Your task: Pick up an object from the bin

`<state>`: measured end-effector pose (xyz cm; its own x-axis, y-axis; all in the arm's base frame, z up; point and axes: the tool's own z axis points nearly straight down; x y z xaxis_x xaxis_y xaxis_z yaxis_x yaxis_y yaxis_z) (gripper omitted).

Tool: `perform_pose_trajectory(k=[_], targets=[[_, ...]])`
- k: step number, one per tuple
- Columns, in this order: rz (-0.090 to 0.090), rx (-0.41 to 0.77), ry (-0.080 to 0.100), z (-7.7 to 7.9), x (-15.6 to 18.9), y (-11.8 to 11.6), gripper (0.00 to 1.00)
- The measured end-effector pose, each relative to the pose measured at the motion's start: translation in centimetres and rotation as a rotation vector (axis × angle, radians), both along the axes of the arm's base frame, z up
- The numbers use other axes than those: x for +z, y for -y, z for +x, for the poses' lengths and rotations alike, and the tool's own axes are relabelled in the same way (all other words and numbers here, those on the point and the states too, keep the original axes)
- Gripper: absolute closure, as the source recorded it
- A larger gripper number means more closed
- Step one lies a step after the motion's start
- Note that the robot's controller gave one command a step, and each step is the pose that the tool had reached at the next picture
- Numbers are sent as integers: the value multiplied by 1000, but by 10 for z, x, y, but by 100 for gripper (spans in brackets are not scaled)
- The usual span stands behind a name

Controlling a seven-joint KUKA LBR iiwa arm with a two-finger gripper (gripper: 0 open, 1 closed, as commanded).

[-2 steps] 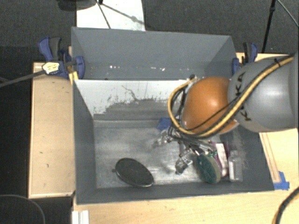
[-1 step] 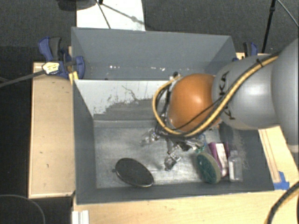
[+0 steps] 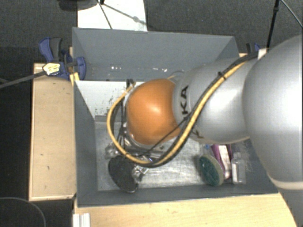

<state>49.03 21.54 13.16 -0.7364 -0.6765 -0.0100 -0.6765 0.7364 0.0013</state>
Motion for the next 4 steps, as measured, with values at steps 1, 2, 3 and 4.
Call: perform_pose_trajectory(k=[1, 2, 3, 4], targets=[[-8, 147, -8, -2, -55, -1, 0], [-7, 145, -5, -1, -53, -1, 100], [-3, 129, 7, 88, -6, -31, 100], [-5, 128, -3, 84, -9, -30, 0]])
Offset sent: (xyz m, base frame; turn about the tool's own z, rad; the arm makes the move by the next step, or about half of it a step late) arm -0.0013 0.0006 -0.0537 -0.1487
